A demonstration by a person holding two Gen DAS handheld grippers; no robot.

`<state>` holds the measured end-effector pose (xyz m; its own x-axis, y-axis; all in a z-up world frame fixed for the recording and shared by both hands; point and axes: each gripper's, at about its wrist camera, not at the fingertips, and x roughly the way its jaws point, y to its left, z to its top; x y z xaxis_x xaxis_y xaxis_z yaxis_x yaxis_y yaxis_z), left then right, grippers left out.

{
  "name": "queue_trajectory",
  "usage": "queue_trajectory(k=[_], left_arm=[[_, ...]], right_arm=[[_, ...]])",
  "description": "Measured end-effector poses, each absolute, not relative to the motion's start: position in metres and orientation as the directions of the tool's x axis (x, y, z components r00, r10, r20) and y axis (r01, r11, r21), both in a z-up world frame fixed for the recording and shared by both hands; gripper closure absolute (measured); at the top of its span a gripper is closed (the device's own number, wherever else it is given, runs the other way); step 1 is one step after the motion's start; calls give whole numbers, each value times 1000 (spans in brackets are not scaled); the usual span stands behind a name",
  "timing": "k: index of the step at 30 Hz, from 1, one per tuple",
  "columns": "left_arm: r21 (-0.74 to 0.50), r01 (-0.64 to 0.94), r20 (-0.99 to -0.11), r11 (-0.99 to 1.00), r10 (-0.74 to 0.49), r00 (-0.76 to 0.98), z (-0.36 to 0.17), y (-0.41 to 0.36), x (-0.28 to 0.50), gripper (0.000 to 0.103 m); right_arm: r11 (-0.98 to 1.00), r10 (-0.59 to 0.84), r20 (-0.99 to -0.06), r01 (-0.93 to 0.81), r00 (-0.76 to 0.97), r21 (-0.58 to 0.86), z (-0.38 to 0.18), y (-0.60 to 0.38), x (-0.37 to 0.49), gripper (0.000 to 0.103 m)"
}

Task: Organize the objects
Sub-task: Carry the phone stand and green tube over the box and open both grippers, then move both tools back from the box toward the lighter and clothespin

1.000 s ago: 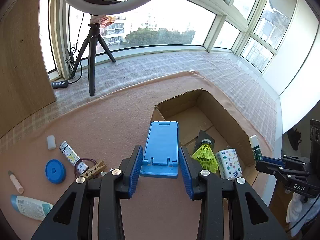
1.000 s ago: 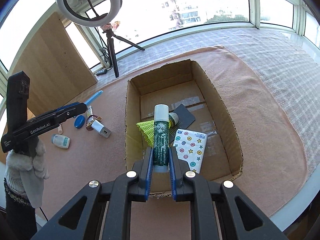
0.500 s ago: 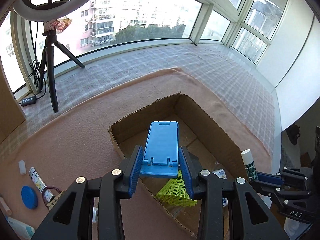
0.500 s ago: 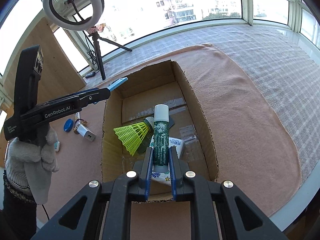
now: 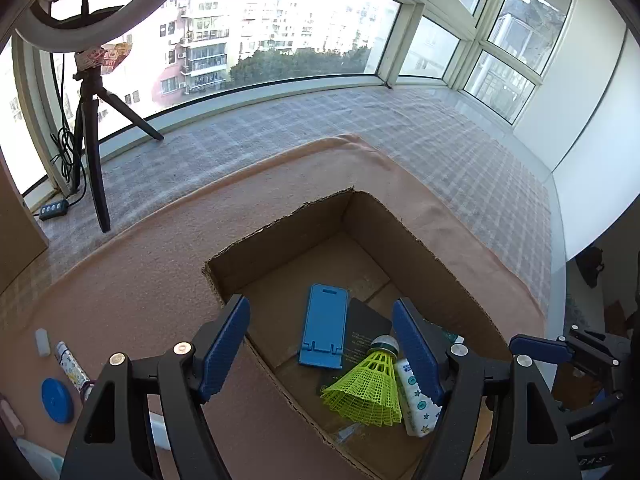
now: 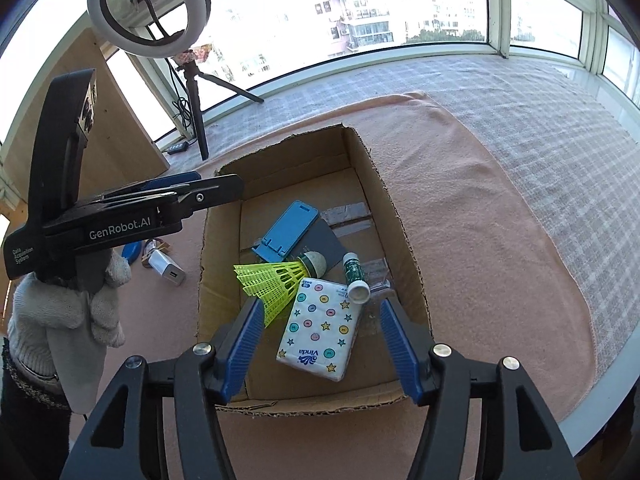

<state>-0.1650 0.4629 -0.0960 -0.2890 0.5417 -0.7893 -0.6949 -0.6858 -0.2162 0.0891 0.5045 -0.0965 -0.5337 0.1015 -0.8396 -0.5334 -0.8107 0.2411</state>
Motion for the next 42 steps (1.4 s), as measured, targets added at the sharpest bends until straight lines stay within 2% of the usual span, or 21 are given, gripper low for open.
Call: queue_trajectory(k=[13,27,36,42], left_arm=[[-198,-660,-794,-724,514,-326,-90,417,-163,26],[-166,-533,-818,-830,417,-395,-99,290,-179,26],[-193,-383,-846,-903,351,-402,-116,207,-222,27],[-203,-323,-863,-925,324,-388,-130,198,-260,28]], right_arm=[[-825,60,-840,-500,-539,262,-96,488,72,46],[-859,-24,-831,-413,-555,301,-90,446,31,46],[-871,-122,-826,-340,-550,355,-88,419,-16,46],[-852,-219,-835,-317,-505,416,-109,401,-62,47]])
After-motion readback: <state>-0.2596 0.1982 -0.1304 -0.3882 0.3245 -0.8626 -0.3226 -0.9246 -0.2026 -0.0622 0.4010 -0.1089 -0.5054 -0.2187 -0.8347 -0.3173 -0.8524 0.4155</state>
